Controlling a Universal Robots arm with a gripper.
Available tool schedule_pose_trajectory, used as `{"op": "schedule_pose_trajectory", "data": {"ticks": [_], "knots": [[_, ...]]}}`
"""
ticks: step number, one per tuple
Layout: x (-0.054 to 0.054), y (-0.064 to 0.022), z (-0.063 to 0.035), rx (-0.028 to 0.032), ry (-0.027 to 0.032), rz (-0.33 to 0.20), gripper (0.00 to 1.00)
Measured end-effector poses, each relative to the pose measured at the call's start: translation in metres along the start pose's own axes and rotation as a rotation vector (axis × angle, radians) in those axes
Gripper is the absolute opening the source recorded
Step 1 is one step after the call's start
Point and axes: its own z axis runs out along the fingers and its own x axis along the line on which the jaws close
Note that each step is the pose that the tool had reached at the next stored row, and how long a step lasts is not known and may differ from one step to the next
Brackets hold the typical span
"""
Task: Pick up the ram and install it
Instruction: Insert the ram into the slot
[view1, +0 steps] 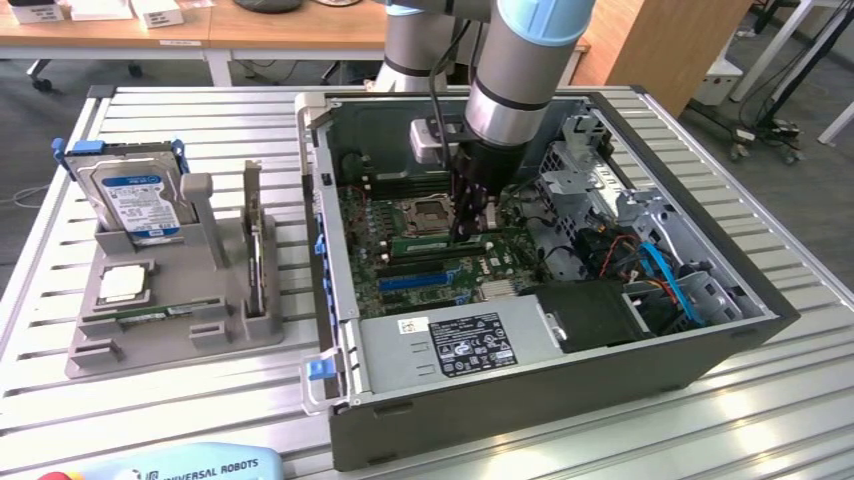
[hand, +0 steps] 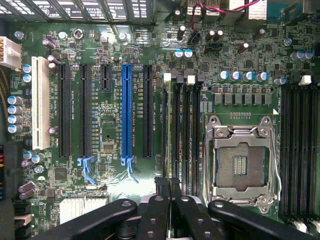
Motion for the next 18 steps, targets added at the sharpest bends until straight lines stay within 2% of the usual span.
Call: {"op": "schedule_pose_trajectory", "data": {"ticks": [18], "knots": [[-0.0003, 0.0, 0.0017, -0.0001, 0.0, 0.0, 0.12]]}}
